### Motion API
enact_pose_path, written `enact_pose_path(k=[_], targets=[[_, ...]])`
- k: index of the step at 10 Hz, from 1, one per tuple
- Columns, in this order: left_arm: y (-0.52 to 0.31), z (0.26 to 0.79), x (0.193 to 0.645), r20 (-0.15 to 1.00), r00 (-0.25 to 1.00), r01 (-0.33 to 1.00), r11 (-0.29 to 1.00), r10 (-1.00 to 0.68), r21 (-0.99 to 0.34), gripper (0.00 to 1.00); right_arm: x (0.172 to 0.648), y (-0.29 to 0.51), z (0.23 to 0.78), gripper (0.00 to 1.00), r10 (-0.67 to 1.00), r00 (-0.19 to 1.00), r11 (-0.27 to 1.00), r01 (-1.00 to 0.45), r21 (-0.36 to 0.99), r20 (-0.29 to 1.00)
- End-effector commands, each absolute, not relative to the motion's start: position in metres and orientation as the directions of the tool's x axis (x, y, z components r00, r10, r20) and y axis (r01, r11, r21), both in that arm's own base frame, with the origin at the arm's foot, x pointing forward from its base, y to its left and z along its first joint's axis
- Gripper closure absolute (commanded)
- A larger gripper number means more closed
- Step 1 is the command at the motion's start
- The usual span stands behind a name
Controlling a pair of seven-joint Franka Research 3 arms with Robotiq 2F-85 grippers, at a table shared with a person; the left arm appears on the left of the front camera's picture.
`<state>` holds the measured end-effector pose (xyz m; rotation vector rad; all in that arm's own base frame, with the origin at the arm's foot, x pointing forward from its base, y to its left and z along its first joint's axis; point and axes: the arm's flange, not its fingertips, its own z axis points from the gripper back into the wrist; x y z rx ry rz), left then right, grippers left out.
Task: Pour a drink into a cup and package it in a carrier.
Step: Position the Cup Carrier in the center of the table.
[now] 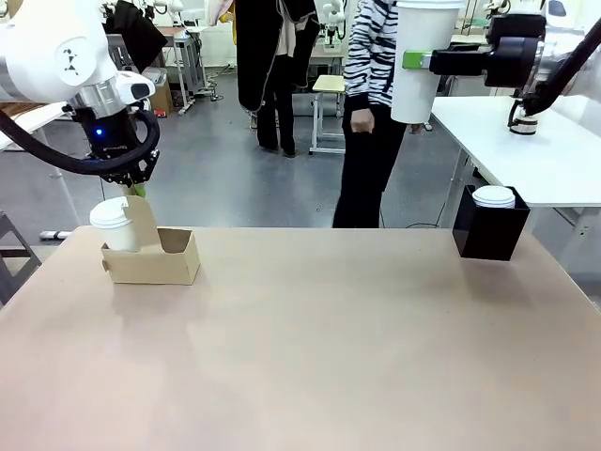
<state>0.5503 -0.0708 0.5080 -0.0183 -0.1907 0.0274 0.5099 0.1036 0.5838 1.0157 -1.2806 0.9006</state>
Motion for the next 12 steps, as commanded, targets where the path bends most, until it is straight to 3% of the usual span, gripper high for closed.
enact_pose_path(k=[1, 3, 4, 5, 9, 12], targets=[[-0.069, 0.506, 0.551, 0.209, 0.976, -0.063, 0.998, 0.061, 0.004, 1.00, 0.511, 0.106, 0.588, 0.14, -0.021, 0.074, 0.314, -0.946, 0.077, 0.997], [-0.062, 0.505, 0.557, 0.214, 0.971, -0.106, 0.994, 0.102, 0.004, 1.00, 0.511, 0.106, 0.588, 0.14, -0.021, 0.074, 0.314, -0.946, 0.077, 0.997], [-0.059, 0.502, 0.561, 0.140, 0.986, -0.090, 0.996, 0.092, -0.025, 1.00, 0.511, 0.106, 0.588, 0.14, -0.021, 0.074, 0.314, -0.946, 0.077, 0.997], [-0.065, 0.507, 0.552, 0.194, 0.979, -0.052, 0.999, 0.054, -0.013, 1.00, 0.511, 0.106, 0.588, 0.14, -0.021, 0.074, 0.314, -0.946, 0.077, 0.997], [-0.066, 0.506, 0.553, 0.186, 0.981, -0.055, 0.998, 0.056, -0.014, 0.98, 0.511, 0.106, 0.588, 0.14, -0.021, 0.074, 0.314, -0.946, 0.077, 0.997], [-0.079, 0.560, 0.533, 0.199, 0.971, -0.132, 0.991, 0.131, -0.008, 0.98, 0.511, 0.106, 0.588, 0.14, -0.021, 0.074, 0.314, -0.946, 0.077, 0.997]])
